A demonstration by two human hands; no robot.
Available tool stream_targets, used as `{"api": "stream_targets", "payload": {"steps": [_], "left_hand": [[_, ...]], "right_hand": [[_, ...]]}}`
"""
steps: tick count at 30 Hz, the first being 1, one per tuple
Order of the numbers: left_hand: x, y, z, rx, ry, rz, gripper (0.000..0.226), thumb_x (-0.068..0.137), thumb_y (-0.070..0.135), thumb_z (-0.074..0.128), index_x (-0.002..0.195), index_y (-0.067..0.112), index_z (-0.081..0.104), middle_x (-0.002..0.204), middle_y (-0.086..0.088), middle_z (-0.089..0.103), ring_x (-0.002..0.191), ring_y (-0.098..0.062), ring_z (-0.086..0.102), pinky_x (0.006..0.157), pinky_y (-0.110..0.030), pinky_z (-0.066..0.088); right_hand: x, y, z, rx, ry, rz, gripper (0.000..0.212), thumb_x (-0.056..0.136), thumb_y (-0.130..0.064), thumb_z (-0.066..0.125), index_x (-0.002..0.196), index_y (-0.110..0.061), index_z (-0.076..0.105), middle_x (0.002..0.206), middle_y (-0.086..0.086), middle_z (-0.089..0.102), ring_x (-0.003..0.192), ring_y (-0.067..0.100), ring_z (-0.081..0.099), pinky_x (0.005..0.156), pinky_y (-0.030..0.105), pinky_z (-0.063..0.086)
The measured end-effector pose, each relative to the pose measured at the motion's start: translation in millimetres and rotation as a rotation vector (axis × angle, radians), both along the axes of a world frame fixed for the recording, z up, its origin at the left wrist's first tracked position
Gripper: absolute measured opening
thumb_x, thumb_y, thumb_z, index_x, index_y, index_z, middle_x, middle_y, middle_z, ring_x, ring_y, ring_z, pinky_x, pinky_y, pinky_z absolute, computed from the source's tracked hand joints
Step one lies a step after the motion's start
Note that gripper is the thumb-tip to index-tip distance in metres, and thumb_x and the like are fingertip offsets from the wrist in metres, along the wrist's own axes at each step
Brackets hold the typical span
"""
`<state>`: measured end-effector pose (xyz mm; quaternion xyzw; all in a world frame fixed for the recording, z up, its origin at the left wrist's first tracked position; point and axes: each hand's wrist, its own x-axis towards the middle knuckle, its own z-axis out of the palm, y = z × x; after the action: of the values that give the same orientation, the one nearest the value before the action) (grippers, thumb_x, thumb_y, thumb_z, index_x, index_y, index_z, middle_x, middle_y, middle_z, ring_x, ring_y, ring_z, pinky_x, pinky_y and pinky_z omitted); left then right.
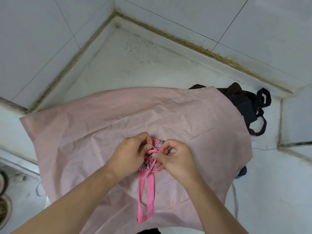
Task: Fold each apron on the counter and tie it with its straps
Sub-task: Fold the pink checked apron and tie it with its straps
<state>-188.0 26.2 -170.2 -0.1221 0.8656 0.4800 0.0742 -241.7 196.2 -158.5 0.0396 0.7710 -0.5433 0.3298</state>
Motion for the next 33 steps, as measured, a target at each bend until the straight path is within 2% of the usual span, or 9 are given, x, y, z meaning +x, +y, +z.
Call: {"api": "stream_targets", "payload": {"steps": [6, 14, 18, 21, 23, 25, 26, 30, 33], "left_hand": [[1.3, 0.3, -1.0, -0.024, 0.005, -0.04, 0.022, 0.101, 0.011, 0.063, 0.086, 0.026, 0.059, 0.071, 0.009, 0.066, 0.069, -0.012, 0.062, 0.062, -0.022, 0.045], [0.9, 1.0, -1.3, -0.096, 0.04, -0.077, 0.023, 0.1, 0.009, 0.06, 0.086, 0.027, 0.058, 0.072, 0.011, 0.063, 0.07, -0.009, 0.058, 0.062, -0.022, 0.043], [1.1, 3.6, -1.8, -0.122, 0.048, -0.099, 0.024, 0.099, 0.009, 0.061, 0.086, 0.029, 0.057, 0.074, 0.011, 0.063, 0.071, -0.007, 0.057, 0.063, -0.022, 0.042], [1.8, 6.2, -2.7, -0.159, 0.066, -0.122, 0.024, 0.099, 0.009, 0.06, 0.087, 0.029, 0.056, 0.076, 0.01, 0.062, 0.071, -0.008, 0.056, 0.063, -0.025, 0.044], [2.6, 7.2, -3.3, -0.185, 0.081, -0.136, 0.025, 0.098, 0.008, 0.06, 0.087, 0.03, 0.055, 0.074, 0.012, 0.059, 0.07, -0.006, 0.055, 0.061, -0.018, 0.039], [3.3, 7.7, -4.1, -0.21, 0.099, -0.146, 0.024, 0.098, 0.007, 0.059, 0.088, 0.028, 0.055, 0.074, 0.013, 0.057, 0.069, -0.005, 0.053, 0.059, -0.015, 0.036], [3.5, 7.7, -4.4, -0.221, 0.107, -0.148, 0.021, 0.098, 0.007, 0.06, 0.088, 0.026, 0.057, 0.073, 0.011, 0.057, 0.068, -0.007, 0.052, 0.058, -0.016, 0.035], [3.1, 8.9, -5.4, -0.282, 0.155, -0.187, 0.017, 0.095, 0.004, 0.061, 0.087, 0.02, 0.059, 0.073, 0.006, 0.059, 0.069, -0.014, 0.054, 0.062, -0.027, 0.042], [3.5, 9.2, -7.1, -0.275, 0.152, -0.179, 0.017, 0.095, 0.005, 0.06, 0.088, 0.02, 0.059, 0.073, 0.006, 0.059, 0.07, -0.015, 0.054, 0.064, -0.032, 0.045]], "right_hand": [[-3.6, 13.8, 9.1, -0.092, -0.121, -0.064, 0.006, 0.088, 0.013, 0.073, 0.09, 0.012, 0.067, 0.07, 0.019, 0.07, 0.069, 0.037, 0.076, 0.065, 0.043, 0.066], [-4.7, 19.3, 14.2, -0.165, -0.184, -0.172, 0.006, 0.091, 0.001, 0.076, 0.092, 0.005, 0.072, 0.075, 0.012, 0.074, 0.067, 0.029, 0.075, 0.05, 0.035, 0.06], [-2.7, 18.8, 11.4, -0.107, -0.198, -0.082, 0.015, 0.102, -0.007, 0.064, 0.098, 0.008, 0.066, 0.073, 0.016, 0.065, 0.061, 0.023, 0.067, 0.05, 0.042, 0.061], [-2.5, 19.5, 8.4, 0.071, -0.057, 0.068, 0.016, 0.103, -0.015, 0.062, 0.091, -0.006, 0.063, 0.089, 0.009, 0.06, 0.063, 0.02, 0.067, 0.047, 0.044, 0.06], [-3.9, 22.4, 7.0, 0.278, 0.278, 0.272, 0.019, 0.101, -0.024, 0.066, 0.085, -0.016, 0.06, 0.097, -0.003, 0.052, 0.073, 0.019, 0.066, 0.054, 0.037, 0.058], [-2.4, 25.7, 8.4, 0.506, 0.615, 0.526, 0.019, 0.103, -0.036, 0.06, 0.092, -0.021, 0.059, 0.099, -0.011, 0.046, 0.079, 0.015, 0.059, 0.065, 0.037, 0.053], [-1.0, 25.7, 11.8, 0.593, 0.68, 0.601, 0.021, 0.105, -0.042, 0.053, 0.098, -0.023, 0.059, 0.101, -0.012, 0.044, 0.079, 0.015, 0.058, 0.066, 0.038, 0.052], [-3.1, 27.4, 25.0, 0.746, 0.592, 0.751, 0.023, 0.106, -0.046, 0.046, 0.105, -0.028, 0.059, 0.103, -0.01, 0.045, 0.09, 0.019, 0.06, 0.071, 0.038, 0.051], [-8.6, 34.3, 26.1, 0.51, 0.547, 0.685, 0.013, 0.097, -0.028, 0.065, 0.086, -0.026, 0.059, 0.101, -0.012, 0.049, 0.088, 0.01, 0.058, 0.076, 0.035, 0.053]]}}
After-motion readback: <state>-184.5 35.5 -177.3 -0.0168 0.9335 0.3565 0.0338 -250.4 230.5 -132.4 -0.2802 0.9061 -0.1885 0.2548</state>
